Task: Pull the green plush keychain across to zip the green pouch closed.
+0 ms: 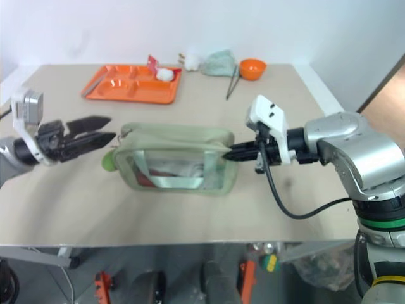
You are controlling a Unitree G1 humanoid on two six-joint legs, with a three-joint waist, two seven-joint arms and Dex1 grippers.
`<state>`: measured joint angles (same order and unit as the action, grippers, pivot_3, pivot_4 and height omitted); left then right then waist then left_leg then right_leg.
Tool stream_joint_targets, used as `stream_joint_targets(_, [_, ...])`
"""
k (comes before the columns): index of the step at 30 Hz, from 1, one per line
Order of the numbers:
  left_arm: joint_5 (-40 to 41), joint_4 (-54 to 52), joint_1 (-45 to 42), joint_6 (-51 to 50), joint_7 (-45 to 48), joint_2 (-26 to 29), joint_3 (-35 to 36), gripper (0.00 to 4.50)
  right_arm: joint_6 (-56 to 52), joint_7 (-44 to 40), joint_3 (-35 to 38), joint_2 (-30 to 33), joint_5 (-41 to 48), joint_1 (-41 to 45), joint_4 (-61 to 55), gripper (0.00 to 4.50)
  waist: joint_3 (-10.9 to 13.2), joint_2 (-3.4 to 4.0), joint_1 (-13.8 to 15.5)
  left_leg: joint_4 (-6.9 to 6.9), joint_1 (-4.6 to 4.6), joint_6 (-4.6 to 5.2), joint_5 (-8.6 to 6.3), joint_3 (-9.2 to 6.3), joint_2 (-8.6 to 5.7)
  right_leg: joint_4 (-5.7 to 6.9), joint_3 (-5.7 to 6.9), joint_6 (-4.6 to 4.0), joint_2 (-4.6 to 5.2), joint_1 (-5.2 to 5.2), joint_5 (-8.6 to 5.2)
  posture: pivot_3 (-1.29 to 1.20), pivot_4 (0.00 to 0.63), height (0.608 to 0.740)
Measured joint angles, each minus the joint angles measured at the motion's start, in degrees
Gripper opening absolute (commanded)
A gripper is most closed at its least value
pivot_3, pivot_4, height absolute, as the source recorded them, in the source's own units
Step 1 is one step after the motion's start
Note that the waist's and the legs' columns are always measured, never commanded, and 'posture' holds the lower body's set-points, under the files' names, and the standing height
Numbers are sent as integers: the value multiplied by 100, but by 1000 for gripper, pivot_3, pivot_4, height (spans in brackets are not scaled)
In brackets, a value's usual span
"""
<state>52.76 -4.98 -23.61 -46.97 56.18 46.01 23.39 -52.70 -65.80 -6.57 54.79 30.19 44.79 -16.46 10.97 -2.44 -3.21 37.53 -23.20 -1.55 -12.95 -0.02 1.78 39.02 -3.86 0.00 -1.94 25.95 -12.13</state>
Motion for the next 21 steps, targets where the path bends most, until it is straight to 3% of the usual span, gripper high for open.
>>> stream_joint_targets(4, [21, -31, 255, 47, -176, 39, 429, 4500, 9, -2, -1, -25, -10, -44, 4, 20, -1, -2, 2, 1, 7, 0, 0, 6, -2, 0, -4, 1, 2, -5, 1, 0, 150, 740])
stream_joint_targets(14, [508, -1059, 1282, -346, -116, 466, 838, 4500, 157, -7, -81, -236, -132, -41, 117, 20, -3, -4, -105, -7, 15, 0, 0, 6, 8, 1, -7, -7, -6, -4, -1, 0, 150, 740])
stream_joint_targets(21, [396, -1073, 1853, -292, -51, 511, 1020, 4500, 220, -10, -112, -302, -228, -42, 160, 20, -4, -6, -111, -4, 24, 0, 0, 8, 9, 2, -5, -23, -11, -9, -1, 0, 150, 740])
